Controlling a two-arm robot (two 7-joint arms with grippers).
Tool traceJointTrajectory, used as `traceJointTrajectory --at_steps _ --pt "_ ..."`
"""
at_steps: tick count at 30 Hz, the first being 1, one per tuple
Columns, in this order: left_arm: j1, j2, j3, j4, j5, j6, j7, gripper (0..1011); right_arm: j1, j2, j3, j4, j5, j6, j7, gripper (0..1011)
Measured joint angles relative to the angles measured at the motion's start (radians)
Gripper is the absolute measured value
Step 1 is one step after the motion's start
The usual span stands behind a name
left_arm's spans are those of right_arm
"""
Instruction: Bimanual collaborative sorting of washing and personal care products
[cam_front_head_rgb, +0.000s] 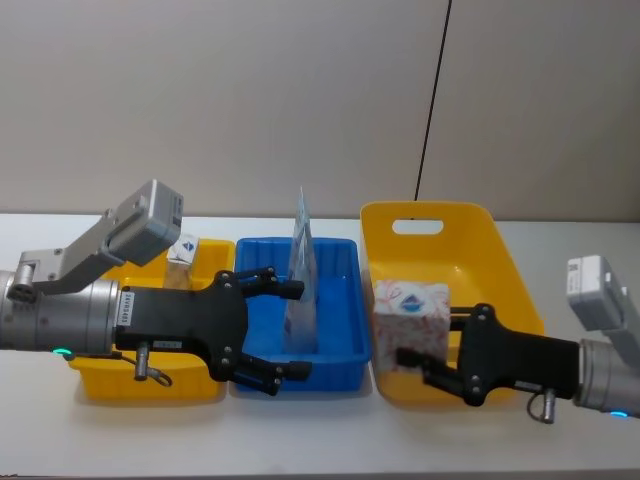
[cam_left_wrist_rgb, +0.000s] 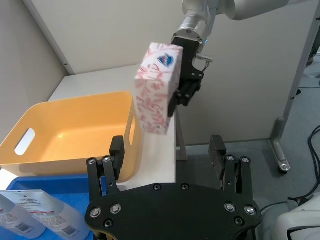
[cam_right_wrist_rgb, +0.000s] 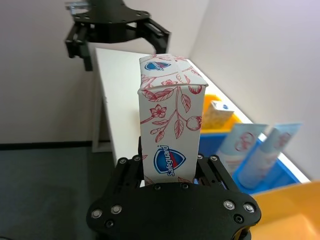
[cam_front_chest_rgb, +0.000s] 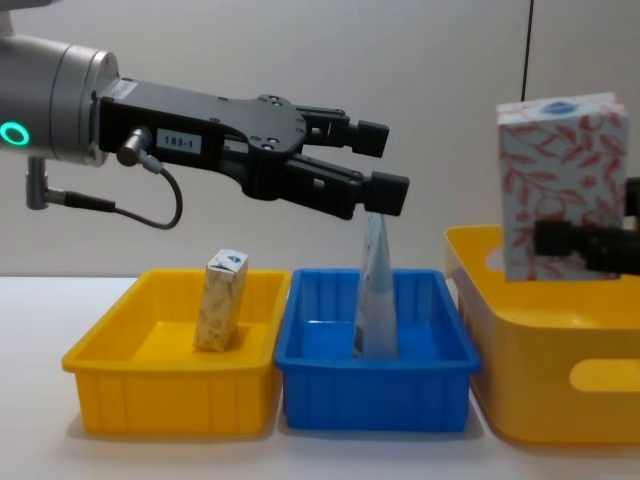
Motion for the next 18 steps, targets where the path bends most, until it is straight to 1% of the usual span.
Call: traceJointTrajectory --at_steps 3,4,8,13,18 --pt "0.000 0.000 0.000 0.000 0.000 0.000 0.000 1001 -0.021 0.018 0.020 -0.015 0.002 0.006 -0.039 375" --pt "0.000 0.000 0.000 0.000 0.000 0.000 0.000 1001 -0.021 0.018 0.020 -0.015 0.002 0.006 -0.039 375" --pt "0.000 0.000 0.000 0.000 0.000 0.000 0.000 1001 -0.044 0.031 0.043 -0.030 0.003 0.017 -0.093 374" --pt "0.000 0.000 0.000 0.000 0.000 0.000 0.000 1001 -0.063 0.035 0.066 -0.038 0.004 0.032 -0.146 374" --pt "0.000 0.000 0.000 0.000 0.000 0.000 0.000 1001 -0.076 0.031 0.088 -0.039 0.003 0.053 -0.212 375"
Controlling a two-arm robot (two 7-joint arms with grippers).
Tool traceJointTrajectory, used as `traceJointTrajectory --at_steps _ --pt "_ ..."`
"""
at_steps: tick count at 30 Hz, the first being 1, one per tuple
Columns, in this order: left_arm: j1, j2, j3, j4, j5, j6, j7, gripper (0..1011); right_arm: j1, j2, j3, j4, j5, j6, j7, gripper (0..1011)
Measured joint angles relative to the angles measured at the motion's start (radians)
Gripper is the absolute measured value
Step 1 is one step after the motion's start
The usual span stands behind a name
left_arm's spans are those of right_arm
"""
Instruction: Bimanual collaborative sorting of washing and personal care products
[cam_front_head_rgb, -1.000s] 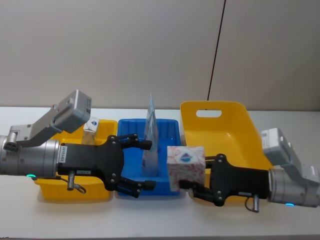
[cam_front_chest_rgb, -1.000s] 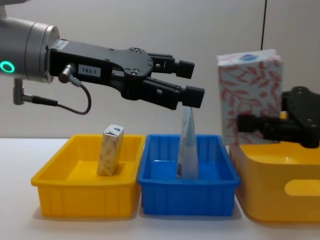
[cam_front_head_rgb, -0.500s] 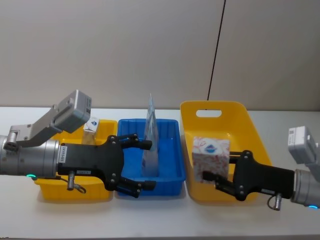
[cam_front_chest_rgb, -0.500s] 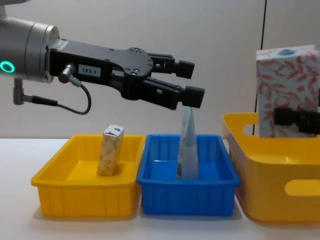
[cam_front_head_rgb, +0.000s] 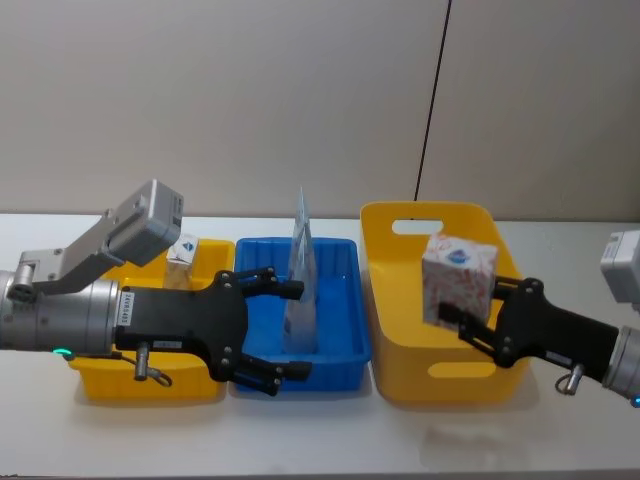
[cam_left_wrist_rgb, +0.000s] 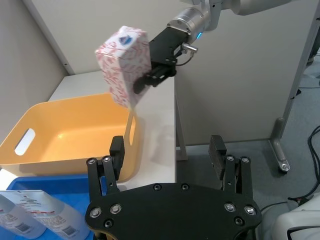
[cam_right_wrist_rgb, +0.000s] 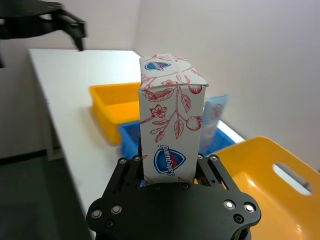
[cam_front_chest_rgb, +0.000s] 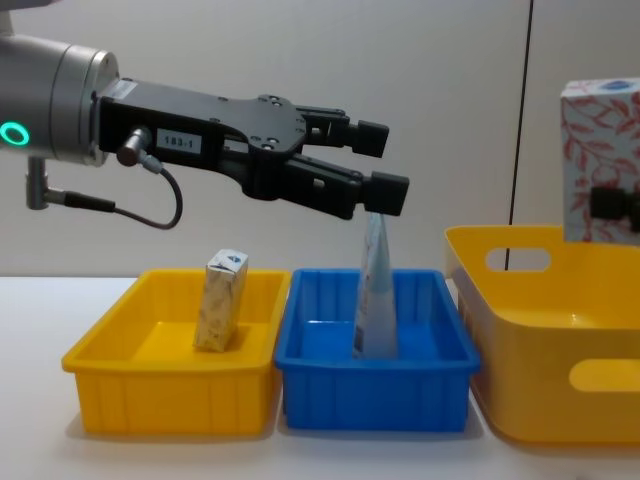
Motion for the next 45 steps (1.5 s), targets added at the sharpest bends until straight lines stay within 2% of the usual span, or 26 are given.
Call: traceJointTrajectory --at_steps 14,25,27,32,37,40,45 --pt "0.000 0.000 0.000 0.000 0.000 0.000 0.000 1001 0.001 -0.052 0.029 0.034 -0.053 0.061 -0.187 375" --pt "0.000 0.000 0.000 0.000 0.000 0.000 0.000 1001 0.034 -0.125 0.028 0.090 -0.124 0.116 -0.347 374" --pt "0.000 0.000 0.000 0.000 0.000 0.000 0.000 1001 0.045 -0.150 0.025 0.110 -0.147 0.132 -0.401 374" --pt "0.000 0.000 0.000 0.000 0.000 0.000 0.000 1001 0.062 -0.184 0.020 0.137 -0.176 0.150 -0.460 374" --pt "0.000 0.000 0.000 0.000 0.000 0.000 0.000 1001 0.091 -0.246 0.013 0.189 -0.221 0.178 -0.564 375" --pt "0.000 0.000 0.000 0.000 0.000 0.000 0.000 1001 0.104 -0.270 0.010 0.210 -0.237 0.187 -0.602 374" --pt "0.000 0.000 0.000 0.000 0.000 0.000 0.000 1001 0.140 -0.332 0.004 0.275 -0.274 0.207 -0.696 374"
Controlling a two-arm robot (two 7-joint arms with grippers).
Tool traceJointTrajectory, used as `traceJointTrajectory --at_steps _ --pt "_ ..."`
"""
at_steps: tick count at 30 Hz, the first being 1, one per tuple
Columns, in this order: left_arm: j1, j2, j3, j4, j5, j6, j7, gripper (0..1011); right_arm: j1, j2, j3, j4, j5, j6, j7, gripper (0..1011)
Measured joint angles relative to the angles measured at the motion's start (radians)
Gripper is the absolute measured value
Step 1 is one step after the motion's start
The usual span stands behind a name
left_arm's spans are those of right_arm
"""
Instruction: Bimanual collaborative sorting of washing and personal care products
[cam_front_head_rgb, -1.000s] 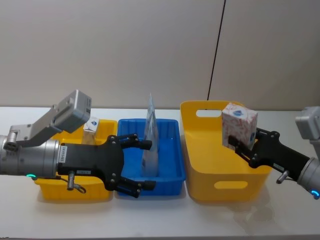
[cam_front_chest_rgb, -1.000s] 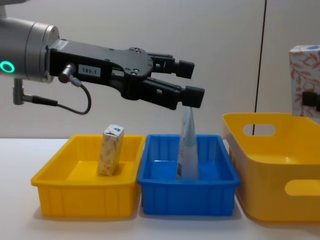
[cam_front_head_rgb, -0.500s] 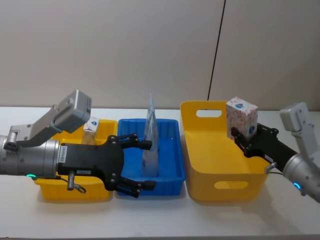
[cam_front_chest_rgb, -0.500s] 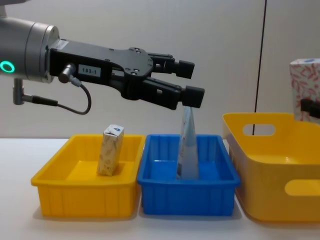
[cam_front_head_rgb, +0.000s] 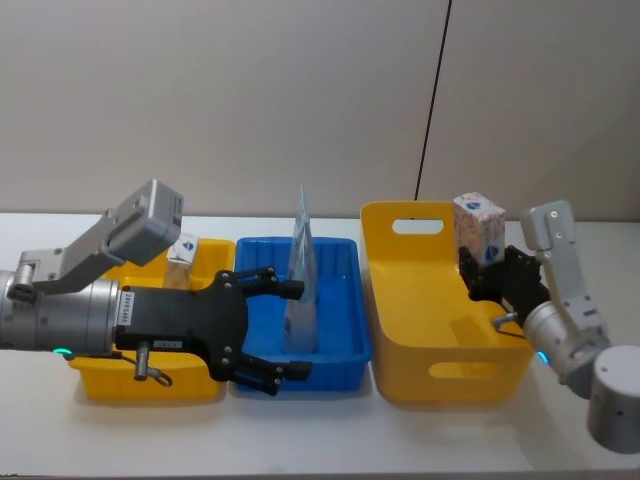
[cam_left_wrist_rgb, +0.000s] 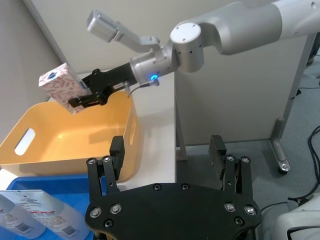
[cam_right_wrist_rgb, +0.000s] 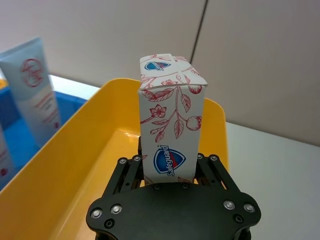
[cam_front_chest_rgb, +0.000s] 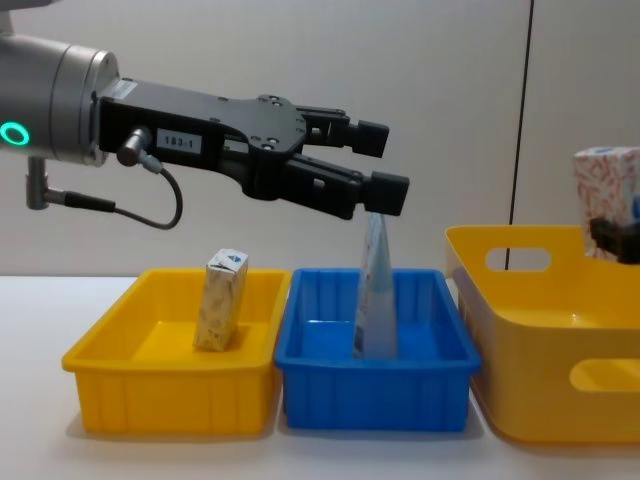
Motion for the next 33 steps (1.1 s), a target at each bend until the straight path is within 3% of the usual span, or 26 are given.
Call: traceJointTrajectory --at_steps 8,16,33 --pt "0.000 0.000 0.000 0.000 0.000 0.000 0.000 1001 0.090 -0.115 -0.006 0.156 -0.048 0.004 -0.130 374" --pt "0.000 0.000 0.000 0.000 0.000 0.000 0.000 1001 0.166 -0.197 -0.006 0.281 -0.074 -0.014 -0.201 374" --pt "0.000 0.000 0.000 0.000 0.000 0.000 0.000 1001 0.263 -0.280 0.012 0.428 -0.094 -0.036 -0.259 374"
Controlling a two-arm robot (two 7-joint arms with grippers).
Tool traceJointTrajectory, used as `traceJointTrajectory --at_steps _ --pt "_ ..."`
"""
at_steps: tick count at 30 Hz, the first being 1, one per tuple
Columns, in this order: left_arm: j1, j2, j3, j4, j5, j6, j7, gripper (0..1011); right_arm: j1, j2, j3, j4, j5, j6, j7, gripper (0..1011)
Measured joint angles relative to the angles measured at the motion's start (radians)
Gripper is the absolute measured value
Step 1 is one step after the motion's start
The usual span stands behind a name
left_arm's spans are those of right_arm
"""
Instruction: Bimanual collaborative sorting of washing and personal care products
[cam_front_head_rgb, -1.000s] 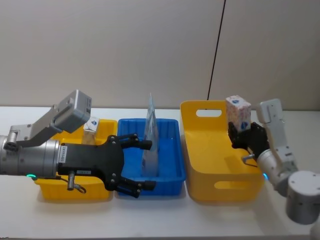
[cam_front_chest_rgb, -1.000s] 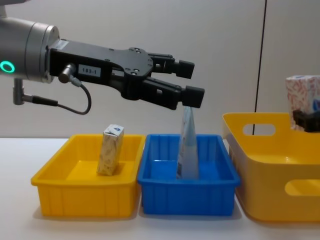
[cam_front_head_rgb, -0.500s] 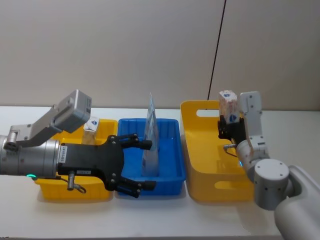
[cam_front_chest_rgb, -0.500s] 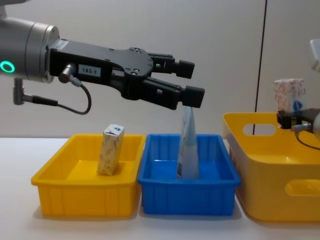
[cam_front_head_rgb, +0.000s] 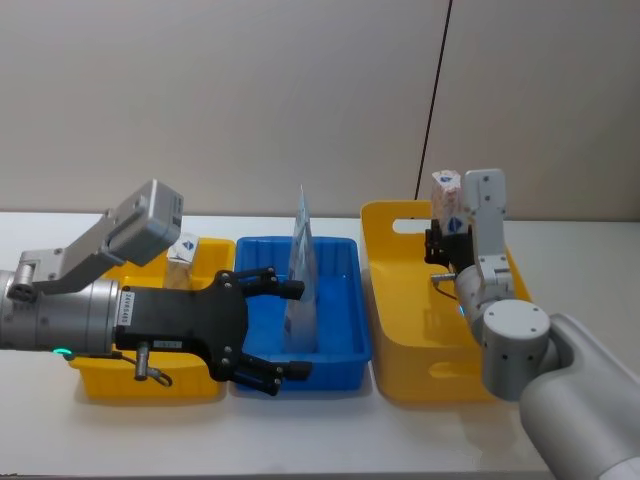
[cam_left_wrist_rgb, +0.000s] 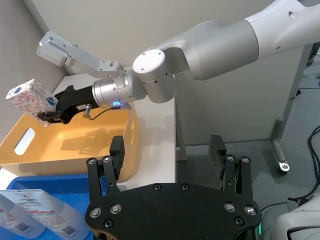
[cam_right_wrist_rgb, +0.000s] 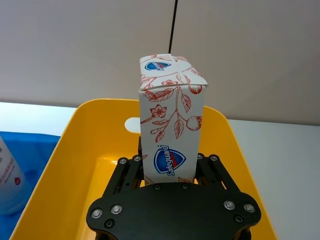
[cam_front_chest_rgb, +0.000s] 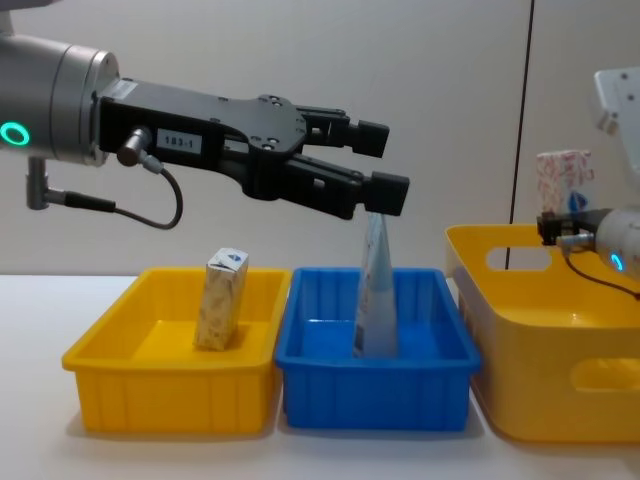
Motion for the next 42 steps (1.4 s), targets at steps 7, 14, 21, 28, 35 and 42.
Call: traceJointTrajectory --at_steps 7,14,21,28,35,42 --pt "0.000 0.000 0.000 0.000 0.000 0.000 0.000 1001 0.035 -0.031 0.009 0.064 -0.005 0.001 -0.023 375" --pt "0.000 0.000 0.000 0.000 0.000 0.000 0.000 1001 0.066 -0.059 0.013 0.124 -0.013 -0.009 -0.042 375" --pt "0.000 0.000 0.000 0.000 0.000 0.000 0.000 1001 0.087 -0.080 0.015 0.169 -0.023 -0.025 -0.056 447" --pt "0.000 0.000 0.000 0.000 0.000 0.000 0.000 1001 0.093 -0.088 0.018 0.176 -0.029 -0.032 -0.058 679" --pt "0.000 0.000 0.000 0.000 0.000 0.000 0.000 1001 0.090 -0.089 0.023 0.159 -0.033 -0.032 -0.057 875" --pt "0.000 0.000 0.000 0.000 0.000 0.000 0.000 1001 0.071 -0.081 0.028 0.109 -0.034 -0.017 -0.043 1004"
